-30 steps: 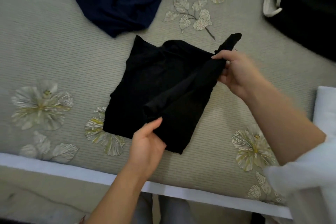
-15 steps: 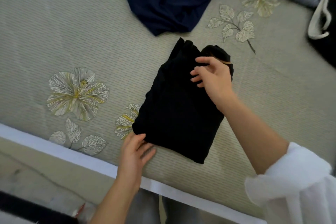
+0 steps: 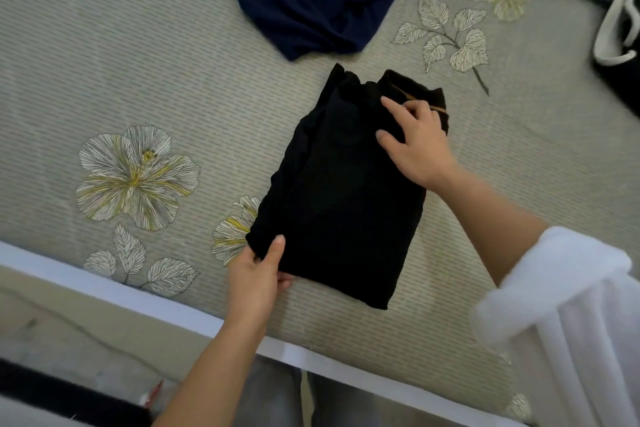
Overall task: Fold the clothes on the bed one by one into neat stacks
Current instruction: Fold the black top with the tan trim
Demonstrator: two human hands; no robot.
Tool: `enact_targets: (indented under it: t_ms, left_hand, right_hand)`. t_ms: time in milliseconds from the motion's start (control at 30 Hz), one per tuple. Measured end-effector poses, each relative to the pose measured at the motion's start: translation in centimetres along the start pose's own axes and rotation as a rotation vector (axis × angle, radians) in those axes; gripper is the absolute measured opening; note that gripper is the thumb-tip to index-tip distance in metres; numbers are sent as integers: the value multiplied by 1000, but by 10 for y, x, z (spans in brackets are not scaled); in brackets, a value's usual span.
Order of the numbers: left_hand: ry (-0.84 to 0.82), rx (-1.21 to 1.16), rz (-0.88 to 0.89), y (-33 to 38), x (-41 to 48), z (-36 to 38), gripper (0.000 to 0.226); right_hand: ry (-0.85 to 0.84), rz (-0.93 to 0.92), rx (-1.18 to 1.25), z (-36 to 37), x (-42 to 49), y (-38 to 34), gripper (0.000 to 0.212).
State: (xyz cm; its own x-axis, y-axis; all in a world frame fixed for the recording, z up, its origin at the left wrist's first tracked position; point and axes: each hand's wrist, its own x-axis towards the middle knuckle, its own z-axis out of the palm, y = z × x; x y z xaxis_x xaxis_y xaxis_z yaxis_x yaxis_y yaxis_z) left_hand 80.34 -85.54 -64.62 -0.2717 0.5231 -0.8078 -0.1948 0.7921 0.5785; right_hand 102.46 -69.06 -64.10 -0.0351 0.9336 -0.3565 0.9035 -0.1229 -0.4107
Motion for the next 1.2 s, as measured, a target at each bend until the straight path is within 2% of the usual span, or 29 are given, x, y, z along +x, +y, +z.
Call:
enact_targets:
  t_ms: [67,133,200,267,333,400,500,567,633,700,800,833,867,933,1000,1033,1100,1200]
  left_hand:
    - [32,39,-36,3,-3,-5,25]
    - [12,77,-161,4,-6,-10,45]
    - [-97,57,-345,2,-13,-12,56]
    - [-209,6,-405,-4,-21,-8,49]
    - [-247,-132,-338,-12,-30,6,41]
    - [-215,-241,-260,-16,-36,23,44]
    - [-107,-247,-172,-12,-35,46,40]
    - [-13,-107,-7,-4,-34,53,47]
    - [49,34,206,6,-29,50,53]
    - [83,120,335,18,-20,37,49]
    - [86,244,398,27,0,9,39]
    - [82,274,410,27,4,0,37]
    - [96,309,413,27,6,-7,40]
    - [212,459,486,24,7,-17,54]
    - [321,690,653,22,2,-14,62]
    - [313,786,733,21,-1,-9,62]
    - [188,936,857,16,-7,8,60]
    - [65,1139,919,5,-3,30,62]
  right_hand:
    - [201,-9,244,-7,-6,3,43]
    - [431,84,356,-11,-20,12,37]
    - [473,278,404,-12,-30,25,44]
    - [296,482,565,-11,-32,35,64]
    - [154,593,846,-13,-28,34,76]
    - [111,596,928,-15,-22,30,65]
    - [127,568,872,-16,-19,25,22]
    - [179,607,890,-20,-24,29,11]
    - [181,672,879,-25,-41,40,9]
    - [47,779,800,-26,-71,55,14]
    - [-335,912,685,-21,-127,72,20]
    - [-371,923,644,-18,-142,74,21]
    - [-313,916,615,-13,-155,76,26]
    - [1,833,555,-4,-171,73,43]
    - [301,599,367,1,-173,57,52]
    - [365,456,255,5,-169,46,54]
    - [346,195,70,22,-156,18,57]
    - [141,-91,-185,48,-131,-1,58]
